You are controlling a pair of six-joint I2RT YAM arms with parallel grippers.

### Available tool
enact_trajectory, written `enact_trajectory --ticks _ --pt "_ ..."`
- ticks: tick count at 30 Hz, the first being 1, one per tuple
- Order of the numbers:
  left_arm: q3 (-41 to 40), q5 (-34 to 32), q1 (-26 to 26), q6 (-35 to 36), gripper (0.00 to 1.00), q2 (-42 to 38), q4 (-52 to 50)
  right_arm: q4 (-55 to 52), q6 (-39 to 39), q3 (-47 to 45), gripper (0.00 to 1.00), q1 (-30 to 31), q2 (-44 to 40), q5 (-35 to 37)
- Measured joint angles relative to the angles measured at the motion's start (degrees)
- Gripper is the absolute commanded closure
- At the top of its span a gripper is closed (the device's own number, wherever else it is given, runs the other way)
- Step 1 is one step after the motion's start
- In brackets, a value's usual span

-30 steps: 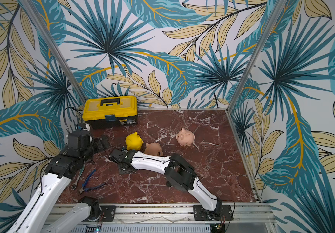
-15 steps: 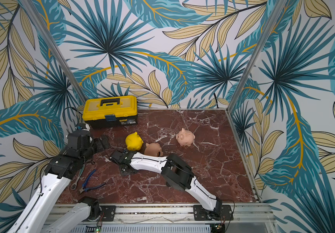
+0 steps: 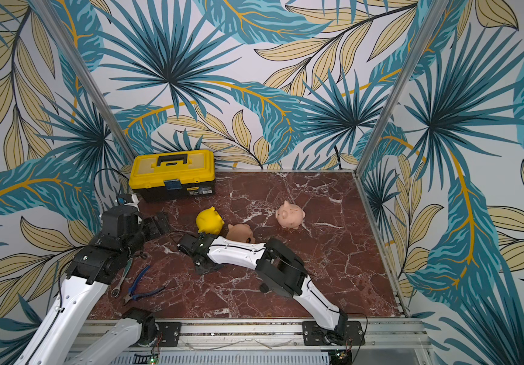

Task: Close piggy banks
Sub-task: Pick up the knob at the center of the board.

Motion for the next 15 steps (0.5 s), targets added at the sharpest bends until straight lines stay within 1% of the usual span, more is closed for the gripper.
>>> enact_trajectory --ticks 9,10,12,15 --pt "0.0 0.02 0.0 0.02 0.0 -0.07 0.0 -0.85 -1.66 -10.71 0.89 -0.55 -6.78 0.13" --pt "0.0 0.02 0.0 0.0 0.01 -0.07 0.0 -0.87 -1.68 -11.61 0.89 -0.55 -7.34 0.13" --pt "0.0 0.04 0.0 0.0 0.0 -0.07 0.0 -0.94 -1.73 -12.66 0.83 -0.59 -8.0 0.11" --pt "0.0 0.07 0.0 -0.02 0.01 -0.07 0.0 -0.92 -1.29 -12.83 0.77 -0.76 -8.15 -0.02"
